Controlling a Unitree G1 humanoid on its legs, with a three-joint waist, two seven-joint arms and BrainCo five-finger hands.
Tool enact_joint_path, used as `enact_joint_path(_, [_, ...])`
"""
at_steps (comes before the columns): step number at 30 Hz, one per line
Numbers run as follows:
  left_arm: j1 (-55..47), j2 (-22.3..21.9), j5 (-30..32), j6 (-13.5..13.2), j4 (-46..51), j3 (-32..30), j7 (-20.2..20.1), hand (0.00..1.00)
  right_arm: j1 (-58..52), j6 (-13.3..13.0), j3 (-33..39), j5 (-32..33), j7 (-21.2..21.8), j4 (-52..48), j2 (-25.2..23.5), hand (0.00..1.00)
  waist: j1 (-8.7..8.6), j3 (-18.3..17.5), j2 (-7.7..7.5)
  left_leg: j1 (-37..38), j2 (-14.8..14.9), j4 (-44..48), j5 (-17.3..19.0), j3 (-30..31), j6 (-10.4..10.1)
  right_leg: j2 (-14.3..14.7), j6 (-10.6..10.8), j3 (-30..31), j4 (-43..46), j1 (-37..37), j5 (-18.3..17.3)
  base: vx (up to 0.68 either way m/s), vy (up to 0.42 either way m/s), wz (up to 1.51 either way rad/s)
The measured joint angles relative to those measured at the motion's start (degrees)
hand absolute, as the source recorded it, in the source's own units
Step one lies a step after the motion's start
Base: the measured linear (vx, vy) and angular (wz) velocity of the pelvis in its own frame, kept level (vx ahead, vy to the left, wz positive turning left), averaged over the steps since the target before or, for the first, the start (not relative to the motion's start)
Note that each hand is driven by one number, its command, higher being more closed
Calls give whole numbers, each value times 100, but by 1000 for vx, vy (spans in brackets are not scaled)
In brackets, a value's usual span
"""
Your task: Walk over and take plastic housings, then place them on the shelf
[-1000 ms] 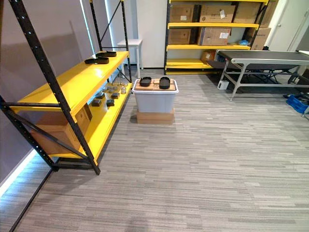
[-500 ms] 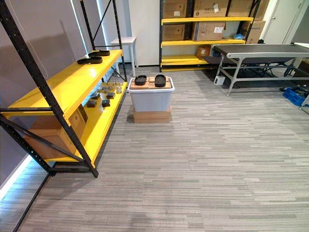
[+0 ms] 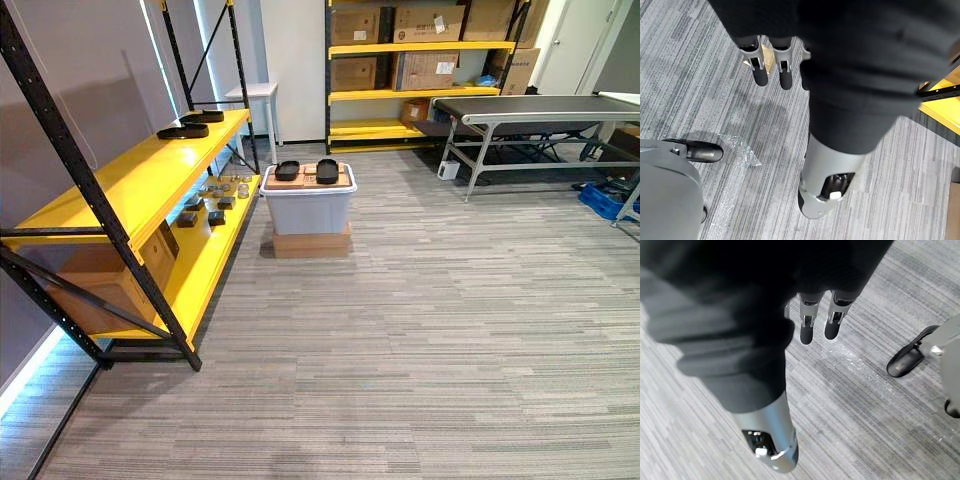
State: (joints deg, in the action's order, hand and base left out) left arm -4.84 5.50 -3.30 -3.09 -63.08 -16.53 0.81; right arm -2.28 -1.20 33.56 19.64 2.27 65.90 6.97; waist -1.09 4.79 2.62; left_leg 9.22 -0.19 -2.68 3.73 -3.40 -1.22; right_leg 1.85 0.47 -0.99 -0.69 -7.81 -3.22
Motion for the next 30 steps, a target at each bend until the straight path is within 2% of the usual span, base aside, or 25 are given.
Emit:
enact_joint_path(6, [5,-10,-1,-5,1,1,0,0,-58,2,3,-1,1,11,-42,0,1,24,-63,-17,1,-94,-22,-19,33,9,-4,12,-46,47,3,-9,-5,-1])
enact_joint_path(8, [20,-13,-4,-6,14,6,0,0,-7,2,5,-1,2,10,-90,0,5,27,-66,-228,-6,113,124,-53,99,0,1,37,14,209,-22,-18,10,-11])
enact_joint_path(10, [51,-18,-65,-5,113,42,-2,0,143,4,4,1,6,9,-144,0,22,139,-77,-547,-5,645,453,-149,179,-38,156,78,705,646,-437,-1,20,-16])
enact_joint_path(11, [65,0,-111,-5,142,156,-1,0,187,5,3,1,6,1,-173,0,18,237,-103,-587,-29,844,606,-156,216,-96,402,65,1339,877,-747,32,23,-16])
enact_joint_path(12, [40,10,-114,-5,165,270,-5,0,148,8,-22,1,6,-4,-200,0,31,283,-90,-562,-12,915,749,-180,295,-101,647,22,2189,1242,-906,29,30,-20])
enact_joint_path(13, [31,27,-114,-2,165,296,2,0,145,7,-99,2,7,-31,-231,0,34,290,-96,-551,6,925,799,-208,295,-108,663,-2,2734,1515,-910,94,64,-20])
enact_joint_path(14, [76,113,-114,-1,171,428,4,0,136,8,-200,2,13,-111,-311,0,11,383,-86,-422,23,916,865,-196,324,-190,669,-107,3795,2026,-923,122,63,-5])
enact_joint_path(15, [101,157,-112,0,190,485,4,0,122,11,-222,3,13,-117,-345,0,-4,466,-135,-291,17,867,887,-193,349,-283,644,-211,4197,2180,-965,167,59,0])
enact_joint_path(16, [136,197,-112,4,190,516,7,0,60,15,-223,3,10,-113,-366,0,-18,562,-129,-50,39,738,934,-190,371,-447,533,-501,4463,2383,-1142,272,6,0])
enact_joint_path(18, [239,240,-111,1,191,507,16,0,-11,14,-227,3,14,-109,-373,0,-106,566,-111,93,171,688,1081,-145,353,-501,456,-793,4004,2667,-1186,368,-46,7])
enact_joint_path(19, [385,254,-108,0,189,505,15,0,-12,14,-227,3,13,-107,-388,0,-185,628,-77,204,332,667,1178,-96,284,-405,385,-893,3475,2843,-1140,456,-126,27])
enact_joint_path(20, [559,256,-107,-5,188,505,18,0,-25,14,-227,2,11,-101,-389,0,-268,683,3,340,573,595,1241,-55,185,-253,202,-1009,2867,3044,-966,486,-150,34])
enact_joint_path(21, [639,251,-106,-13,188,506,18,0,-44,13,-227,2,11,-105,-390,0,-334,706,66,443,729,501,1269,-14,146,-162,127,-1079,2509,3132,-793,537,-172,47])
enact_joint_path(22, [703,299,-102,-42,195,516,16,0,-178,7,-217,0,12,-109,-449,0,-389,669,-13,583,762,480,1269,52,118,-102,83,-1004,1874,3213,-370,617,-213,46])
enact_joint_path(23, [701,275,-101,-69,199,518,7,0,-339,3,-197,-1,15,-94,-472,0,-418,618,-69,650,860,824,1393,93,-96,-60,-207,-934,1825,3121,500,669,-238,40])
enact_joint_path(24, [710,197,-101,-70,202,473,7,0,-358,4,-132,-2,14,-90,-464,0,-428,630,-17,626,977,1176,1418,147,-140,16,-402,-997,1963,3043,453,742,-252,19])
enact_joint_path(25, [708,97,-89,-75,236,374,-6,0,-377,0,156,-3,20,-155,-568,0,-431,651,28,260,1100,2239,1181,178,-418,91,-502,-1047,2113,2863,138,799,-250,9])
enact_joint_path(26, [687,-18,-86,-70,265,147,-7,0,-416,4,280,-3,27,-202,-615,0,-425,689,48,-162,1144,3347,726,216,-428,122,-579,-1045,2087,2579,-78,939,-283,16])
enact_joint_path(27, [636,-185,-86,-59,326,-155,-9,0,-489,6,359,-4,23,-227,-660,0,-421,776,110,-734,1259,5006,221,346,-622,216,-656,-1046,1828,1965,-250,780,-250,13])
enact_joint_path(28, [596,-238,-92,-64,371,-278,-11,0,-515,9,403,4,20,-227,-672,0,-388,816,109,-944,1308,5659,205,343,-650,275,-673,-1014,1648,1602,-284,731,-230,3])
enact_joint_path(29, [466,-293,-104,-57,478,-432,-7,0,-546,11,387,6,13,-247,-684,0,-298,825,88,-1322,1439,6558,259,154,-664,372,-688,-922,1249,926,-292,687,-201,-16])
enact_joint_path(30, [354,-343,-152,-62,627,-474,7,0,-543,11,317,3,3,-348,-714,0,-212,835,6,-1784,1514,6961,339,-127,-599,382,-736,-823,883,356,-323,668,-182,-22])
